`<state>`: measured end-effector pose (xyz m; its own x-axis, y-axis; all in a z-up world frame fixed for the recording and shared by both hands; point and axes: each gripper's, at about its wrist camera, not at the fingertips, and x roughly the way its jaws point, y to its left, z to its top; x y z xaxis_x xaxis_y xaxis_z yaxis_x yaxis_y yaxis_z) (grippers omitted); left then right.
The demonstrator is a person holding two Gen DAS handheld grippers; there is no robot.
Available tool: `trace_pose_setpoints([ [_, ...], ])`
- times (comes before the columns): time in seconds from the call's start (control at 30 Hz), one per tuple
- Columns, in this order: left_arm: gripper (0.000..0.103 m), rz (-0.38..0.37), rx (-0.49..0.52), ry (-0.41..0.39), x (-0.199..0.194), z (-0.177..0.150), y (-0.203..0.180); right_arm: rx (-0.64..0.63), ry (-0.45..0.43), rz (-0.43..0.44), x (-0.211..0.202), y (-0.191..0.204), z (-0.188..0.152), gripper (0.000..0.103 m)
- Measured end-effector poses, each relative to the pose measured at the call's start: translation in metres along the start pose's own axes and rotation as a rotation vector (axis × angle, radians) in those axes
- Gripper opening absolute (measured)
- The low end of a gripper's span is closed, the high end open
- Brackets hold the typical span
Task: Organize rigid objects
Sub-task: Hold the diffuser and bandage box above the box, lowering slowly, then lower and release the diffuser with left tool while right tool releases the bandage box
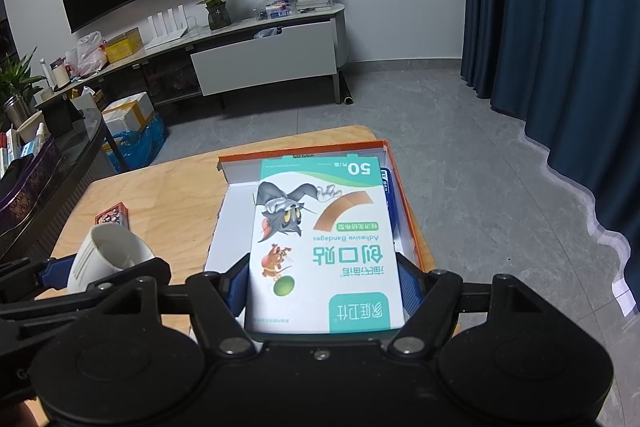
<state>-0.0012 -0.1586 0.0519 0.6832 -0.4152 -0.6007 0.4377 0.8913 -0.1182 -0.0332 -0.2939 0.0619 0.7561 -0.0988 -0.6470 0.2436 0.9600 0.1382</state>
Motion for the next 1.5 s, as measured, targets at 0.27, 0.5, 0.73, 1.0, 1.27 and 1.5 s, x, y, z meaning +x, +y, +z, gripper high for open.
trace_pose_setpoints([
  [0.27, 0.061, 0.001, -0.003, 0.007, 0.003, 0.001, 0.001, 0.007, 0.007, -0.005, 0.003, 0.001, -0.001, 0.084],
  [0.5, 0.061, -0.004, 0.004, 0.014, 0.007, 0.002, -0.001, 0.006, 0.013, -0.005, 0.005, 0.002, -0.003, 0.084],
  [0.73, 0.061, -0.014, 0.016, 0.025, 0.013, 0.002, -0.004, 0.011, 0.025, -0.010, 0.012, -0.008, 0.002, 0.084],
  [1.0, 0.061, -0.027, 0.029, 0.040, 0.024, 0.002, -0.005, 0.018, 0.050, 0.003, 0.026, -0.019, 0.011, 0.084],
  [1.27, 0.061, -0.049, 0.041, 0.063, 0.036, 0.001, -0.011, 0.030, 0.074, 0.011, 0.041, -0.032, 0.022, 0.084],
  [1.5, 0.053, -0.085, 0.068, 0.070, 0.048, 0.002, -0.022, 0.025, 0.101, 0.019, 0.058, -0.038, 0.029, 0.084],
])
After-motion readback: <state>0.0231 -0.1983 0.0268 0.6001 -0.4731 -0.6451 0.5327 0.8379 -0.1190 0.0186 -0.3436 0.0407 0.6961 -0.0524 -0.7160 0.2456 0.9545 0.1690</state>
